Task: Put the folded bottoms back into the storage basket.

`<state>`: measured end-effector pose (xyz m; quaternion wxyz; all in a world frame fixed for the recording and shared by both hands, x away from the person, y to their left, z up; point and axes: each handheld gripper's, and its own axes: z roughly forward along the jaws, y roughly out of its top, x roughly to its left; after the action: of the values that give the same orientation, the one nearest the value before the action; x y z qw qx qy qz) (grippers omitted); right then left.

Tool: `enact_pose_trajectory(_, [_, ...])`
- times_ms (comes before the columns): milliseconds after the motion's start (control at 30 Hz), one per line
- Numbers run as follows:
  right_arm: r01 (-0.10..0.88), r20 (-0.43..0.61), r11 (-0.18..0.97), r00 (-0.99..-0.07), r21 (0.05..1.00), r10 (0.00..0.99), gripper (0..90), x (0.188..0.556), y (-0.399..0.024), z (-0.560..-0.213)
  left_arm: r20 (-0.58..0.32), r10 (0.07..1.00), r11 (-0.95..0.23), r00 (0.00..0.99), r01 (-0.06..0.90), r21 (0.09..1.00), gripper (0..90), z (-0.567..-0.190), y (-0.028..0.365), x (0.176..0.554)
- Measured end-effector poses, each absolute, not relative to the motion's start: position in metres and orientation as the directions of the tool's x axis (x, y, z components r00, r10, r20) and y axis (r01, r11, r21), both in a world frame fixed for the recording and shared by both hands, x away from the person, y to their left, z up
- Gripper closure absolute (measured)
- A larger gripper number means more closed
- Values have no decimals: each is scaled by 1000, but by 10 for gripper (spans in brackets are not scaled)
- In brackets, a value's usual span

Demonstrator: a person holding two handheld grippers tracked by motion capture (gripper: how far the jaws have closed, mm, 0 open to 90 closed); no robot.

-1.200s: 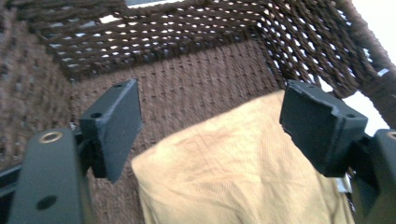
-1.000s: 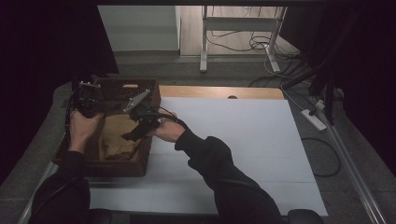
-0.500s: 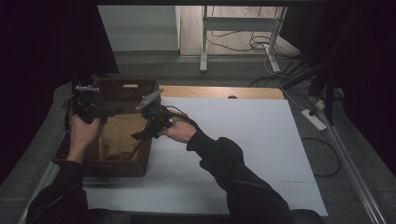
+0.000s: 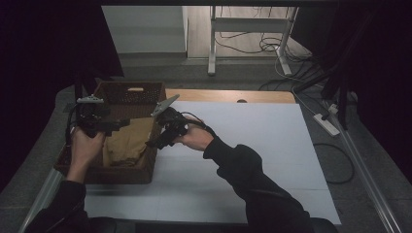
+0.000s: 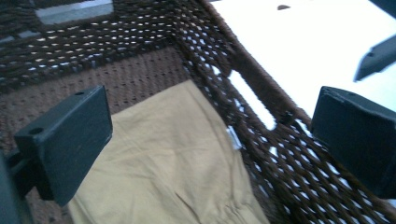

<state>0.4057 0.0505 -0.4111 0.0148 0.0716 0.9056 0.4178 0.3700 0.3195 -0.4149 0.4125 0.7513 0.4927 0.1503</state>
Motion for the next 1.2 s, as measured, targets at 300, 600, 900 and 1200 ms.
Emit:
enact_pose_trajectory(300, [128,39,647,-988,751,151,84,405,33,-414,-162,841,-236,517,619,750,0,-417,306,352])
enact_pose_trajectory(600, [142,47,654,-986,743,161,72,403,19,-419,-161,837,-241,523,617,750,0,-423,295,335])
enact_pose_trajectory(900, [154,57,670,-985,726,165,34,399,5,-426,-133,845,-248,518,600,760,0,-425,289,314])
enact_pose_trajectory(1200, [174,59,678,-980,714,190,29,398,-15,-434,-148,833,-254,534,606,754,0,-425,279,296])
